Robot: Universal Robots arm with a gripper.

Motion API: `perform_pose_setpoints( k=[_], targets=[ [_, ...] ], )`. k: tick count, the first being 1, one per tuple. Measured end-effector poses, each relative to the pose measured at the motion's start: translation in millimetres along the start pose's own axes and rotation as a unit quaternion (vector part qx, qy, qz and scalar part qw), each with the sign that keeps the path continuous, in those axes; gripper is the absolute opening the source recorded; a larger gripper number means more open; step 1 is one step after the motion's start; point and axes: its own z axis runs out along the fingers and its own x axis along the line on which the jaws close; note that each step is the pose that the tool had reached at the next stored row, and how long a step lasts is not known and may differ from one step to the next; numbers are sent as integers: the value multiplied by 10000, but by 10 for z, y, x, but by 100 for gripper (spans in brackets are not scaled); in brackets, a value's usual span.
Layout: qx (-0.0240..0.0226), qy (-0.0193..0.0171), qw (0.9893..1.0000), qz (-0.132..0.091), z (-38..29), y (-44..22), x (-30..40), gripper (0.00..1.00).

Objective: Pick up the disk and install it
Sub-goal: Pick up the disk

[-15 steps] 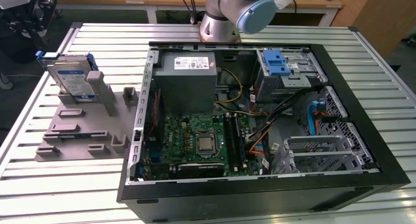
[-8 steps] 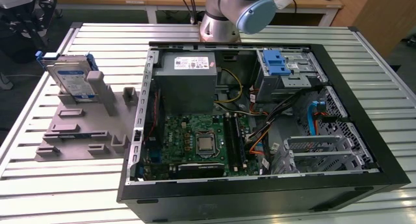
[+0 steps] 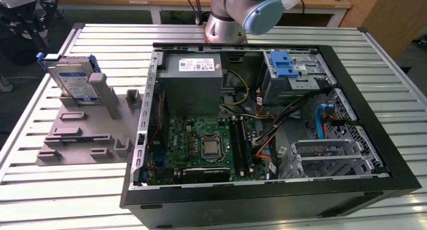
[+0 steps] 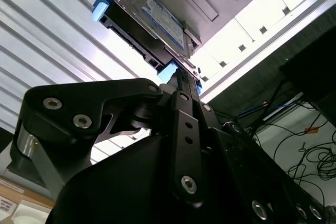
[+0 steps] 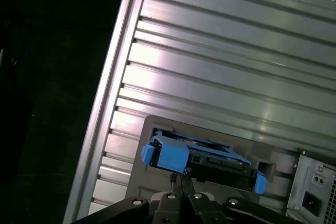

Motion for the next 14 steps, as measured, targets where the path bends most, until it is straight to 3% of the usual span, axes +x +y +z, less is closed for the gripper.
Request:
perform_pose_setpoints(
  k=[14],
  targets=[
    [-4, 16, 9990, -454, 0, 0, 3, 11]
  ],
)
